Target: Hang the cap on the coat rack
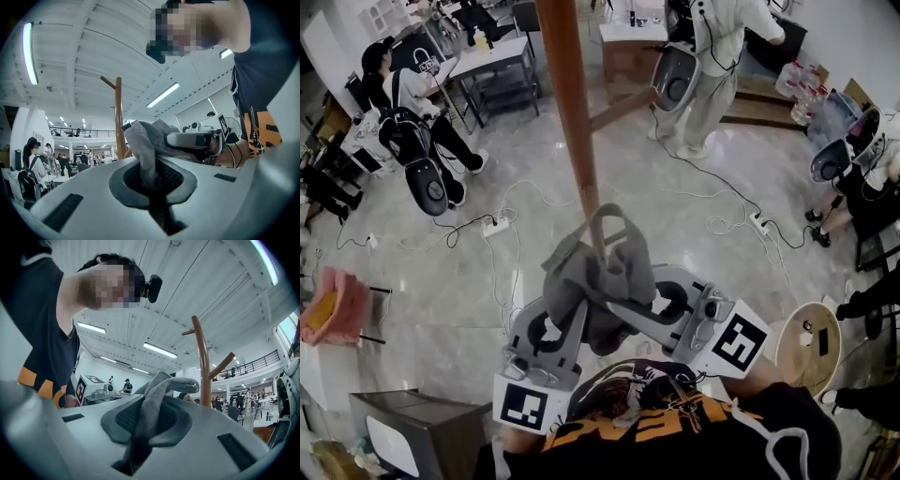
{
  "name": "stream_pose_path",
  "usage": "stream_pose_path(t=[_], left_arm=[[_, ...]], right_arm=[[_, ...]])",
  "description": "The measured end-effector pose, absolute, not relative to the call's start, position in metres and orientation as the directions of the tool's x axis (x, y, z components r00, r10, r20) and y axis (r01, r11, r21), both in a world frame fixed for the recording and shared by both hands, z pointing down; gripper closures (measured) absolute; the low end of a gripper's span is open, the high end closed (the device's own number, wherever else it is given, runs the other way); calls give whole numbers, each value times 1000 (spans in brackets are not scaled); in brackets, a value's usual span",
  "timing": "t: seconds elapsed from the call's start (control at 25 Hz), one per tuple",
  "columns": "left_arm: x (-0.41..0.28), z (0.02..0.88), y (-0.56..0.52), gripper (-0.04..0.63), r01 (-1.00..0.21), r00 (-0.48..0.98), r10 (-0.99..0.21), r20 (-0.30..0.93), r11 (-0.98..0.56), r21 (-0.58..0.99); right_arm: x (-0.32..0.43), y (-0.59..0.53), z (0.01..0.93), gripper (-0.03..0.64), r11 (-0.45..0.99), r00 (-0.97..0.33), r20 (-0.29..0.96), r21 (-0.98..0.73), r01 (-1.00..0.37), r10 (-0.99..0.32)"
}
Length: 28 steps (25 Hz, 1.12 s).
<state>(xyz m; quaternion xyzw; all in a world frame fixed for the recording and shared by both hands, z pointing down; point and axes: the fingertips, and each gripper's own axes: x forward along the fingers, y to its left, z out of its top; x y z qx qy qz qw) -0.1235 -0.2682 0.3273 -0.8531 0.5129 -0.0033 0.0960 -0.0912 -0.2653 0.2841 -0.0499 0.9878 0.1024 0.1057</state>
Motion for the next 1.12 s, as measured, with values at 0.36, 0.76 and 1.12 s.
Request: stream_pose_path(t=[0.36, 0.76, 1.12], left_arm=[[-134, 326, -301, 555, -890, 446, -892, -70, -434, -137], [-139, 350, -308, 555, -893, 441, -896, -56, -432, -124], [-143, 361, -316, 555, -891, 449, -893, -42, -443, -102]], right_arm=[[-104, -300, 283, 565, 980, -979, -194, 174, -93, -59], [-111, -309, 308, 565, 987, -983, -169, 131, -98, -76], [-116, -317, 319, 566, 989, -981, -170, 98, -107, -89]])
